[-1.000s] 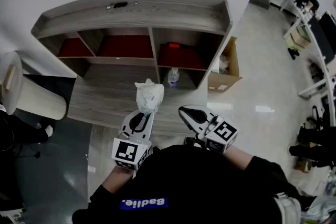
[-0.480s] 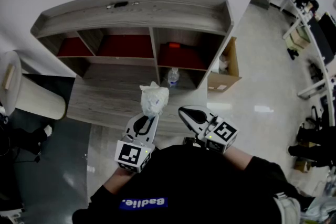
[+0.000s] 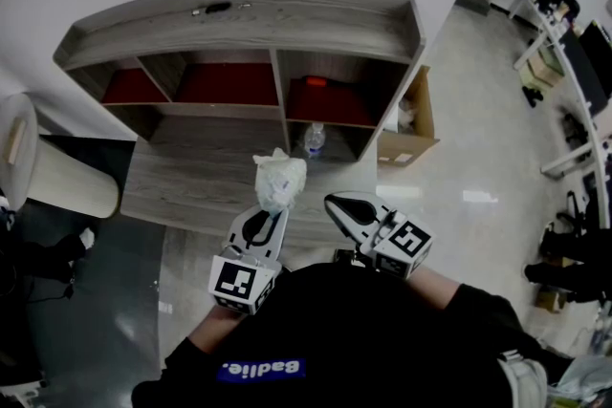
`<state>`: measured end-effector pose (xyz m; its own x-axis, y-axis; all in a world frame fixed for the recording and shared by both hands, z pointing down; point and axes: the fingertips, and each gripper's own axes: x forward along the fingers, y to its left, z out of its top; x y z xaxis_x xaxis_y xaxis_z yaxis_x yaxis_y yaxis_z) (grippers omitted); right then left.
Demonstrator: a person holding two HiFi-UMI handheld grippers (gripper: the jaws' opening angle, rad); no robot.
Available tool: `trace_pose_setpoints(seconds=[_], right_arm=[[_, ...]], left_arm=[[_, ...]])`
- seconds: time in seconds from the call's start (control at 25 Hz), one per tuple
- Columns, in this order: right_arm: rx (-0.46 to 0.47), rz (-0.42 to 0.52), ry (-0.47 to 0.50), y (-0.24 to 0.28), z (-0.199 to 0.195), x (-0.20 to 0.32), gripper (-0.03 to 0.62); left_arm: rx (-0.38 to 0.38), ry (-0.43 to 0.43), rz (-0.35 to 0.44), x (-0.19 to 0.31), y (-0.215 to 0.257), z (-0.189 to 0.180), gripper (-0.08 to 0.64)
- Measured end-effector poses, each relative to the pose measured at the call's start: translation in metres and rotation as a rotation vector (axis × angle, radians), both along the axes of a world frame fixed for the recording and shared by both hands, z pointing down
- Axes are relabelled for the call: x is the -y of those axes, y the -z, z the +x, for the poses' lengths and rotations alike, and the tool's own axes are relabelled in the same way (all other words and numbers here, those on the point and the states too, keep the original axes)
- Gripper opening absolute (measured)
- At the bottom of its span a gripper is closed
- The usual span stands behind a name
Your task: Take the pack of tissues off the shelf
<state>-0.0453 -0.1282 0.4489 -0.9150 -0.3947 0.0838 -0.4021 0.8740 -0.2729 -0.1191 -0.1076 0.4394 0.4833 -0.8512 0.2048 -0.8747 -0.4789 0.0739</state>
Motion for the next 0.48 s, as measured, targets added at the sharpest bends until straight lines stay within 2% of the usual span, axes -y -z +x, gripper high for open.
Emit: trace_pose_setpoints(seconds=[0.48], right_arm=[[-0.003,-0.005,0.005,0.0009,-0.0026,0.0000,0.026]], left_arm=[[0.000,0.017,0.006,0.0003,0.0019,-0.0047,0.040]])
